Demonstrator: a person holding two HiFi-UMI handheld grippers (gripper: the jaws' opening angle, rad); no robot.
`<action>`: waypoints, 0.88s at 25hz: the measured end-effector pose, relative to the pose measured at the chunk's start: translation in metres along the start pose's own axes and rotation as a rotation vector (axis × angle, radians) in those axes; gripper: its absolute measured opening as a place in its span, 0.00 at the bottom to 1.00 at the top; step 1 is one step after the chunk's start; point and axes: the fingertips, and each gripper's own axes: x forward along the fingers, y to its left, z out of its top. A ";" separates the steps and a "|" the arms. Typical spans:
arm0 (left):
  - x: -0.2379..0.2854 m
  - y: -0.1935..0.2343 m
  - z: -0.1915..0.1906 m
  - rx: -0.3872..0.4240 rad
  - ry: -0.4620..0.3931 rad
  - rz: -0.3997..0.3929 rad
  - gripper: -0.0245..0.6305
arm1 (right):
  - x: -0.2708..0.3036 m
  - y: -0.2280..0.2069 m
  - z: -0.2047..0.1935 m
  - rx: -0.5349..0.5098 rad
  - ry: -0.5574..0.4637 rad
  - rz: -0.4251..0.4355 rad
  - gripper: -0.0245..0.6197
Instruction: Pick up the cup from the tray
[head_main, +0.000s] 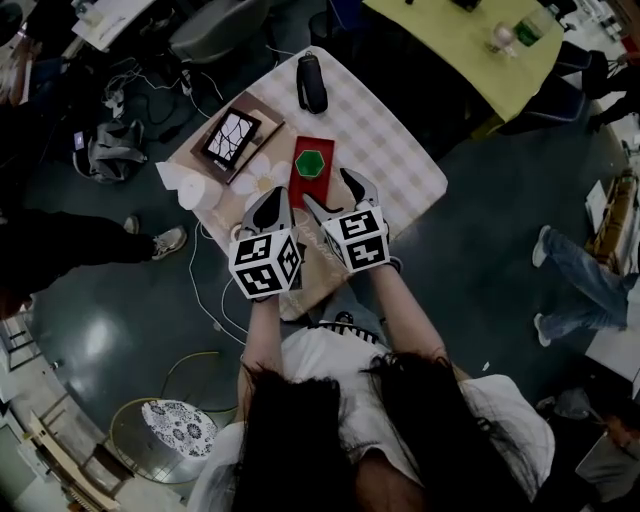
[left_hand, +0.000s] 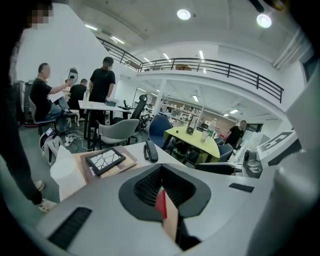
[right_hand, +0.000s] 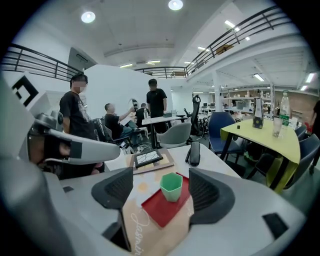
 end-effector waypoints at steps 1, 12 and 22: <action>0.002 0.002 0.002 0.006 0.003 -0.001 0.05 | 0.004 -0.001 0.001 0.002 0.002 -0.004 0.55; 0.026 0.013 0.009 0.046 0.045 -0.037 0.05 | 0.054 -0.003 -0.010 0.029 0.090 -0.050 0.57; 0.059 0.033 0.011 0.027 0.086 -0.063 0.05 | 0.102 -0.014 -0.036 -0.001 0.228 -0.077 0.61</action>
